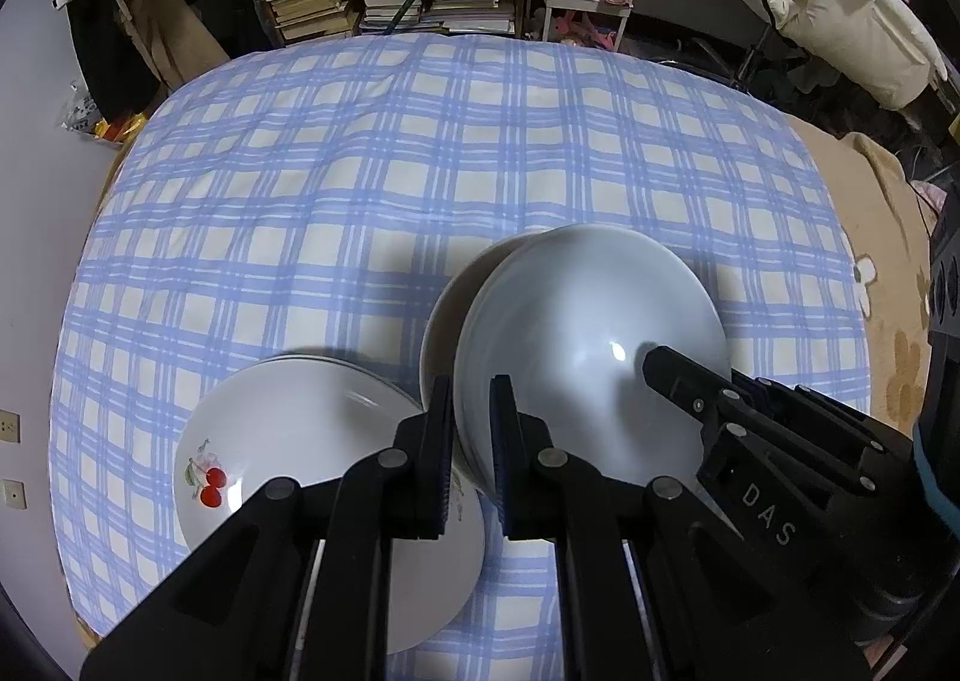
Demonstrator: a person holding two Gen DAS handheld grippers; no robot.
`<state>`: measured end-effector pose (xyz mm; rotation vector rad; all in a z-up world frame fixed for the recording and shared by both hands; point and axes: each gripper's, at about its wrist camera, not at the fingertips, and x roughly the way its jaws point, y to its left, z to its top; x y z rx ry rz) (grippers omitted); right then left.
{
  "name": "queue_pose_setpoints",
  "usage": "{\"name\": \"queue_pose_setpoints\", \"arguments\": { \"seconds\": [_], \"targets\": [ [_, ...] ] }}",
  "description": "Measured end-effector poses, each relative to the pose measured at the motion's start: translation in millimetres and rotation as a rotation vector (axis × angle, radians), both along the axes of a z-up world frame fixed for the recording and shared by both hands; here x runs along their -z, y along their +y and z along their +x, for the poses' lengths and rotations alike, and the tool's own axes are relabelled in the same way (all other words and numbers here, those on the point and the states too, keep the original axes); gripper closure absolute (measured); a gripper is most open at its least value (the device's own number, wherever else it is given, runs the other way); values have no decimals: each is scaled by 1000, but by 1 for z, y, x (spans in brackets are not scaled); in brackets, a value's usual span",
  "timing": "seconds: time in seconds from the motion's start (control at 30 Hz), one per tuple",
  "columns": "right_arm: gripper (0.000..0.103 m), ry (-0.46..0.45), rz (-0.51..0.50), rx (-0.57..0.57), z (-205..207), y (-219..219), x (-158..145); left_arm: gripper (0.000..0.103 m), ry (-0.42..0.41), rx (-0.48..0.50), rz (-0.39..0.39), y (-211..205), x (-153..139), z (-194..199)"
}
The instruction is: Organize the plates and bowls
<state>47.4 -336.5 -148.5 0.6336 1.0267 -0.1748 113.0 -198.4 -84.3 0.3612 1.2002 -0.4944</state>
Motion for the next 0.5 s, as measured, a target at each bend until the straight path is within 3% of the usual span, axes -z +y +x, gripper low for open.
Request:
{"name": "queue_pose_setpoints", "arguments": {
  "seconds": [0.5],
  "targets": [
    [91, 35, -24, -4, 4, 1, 7, 93, 17, 10, 9, -4, 11, 4]
  ]
}}
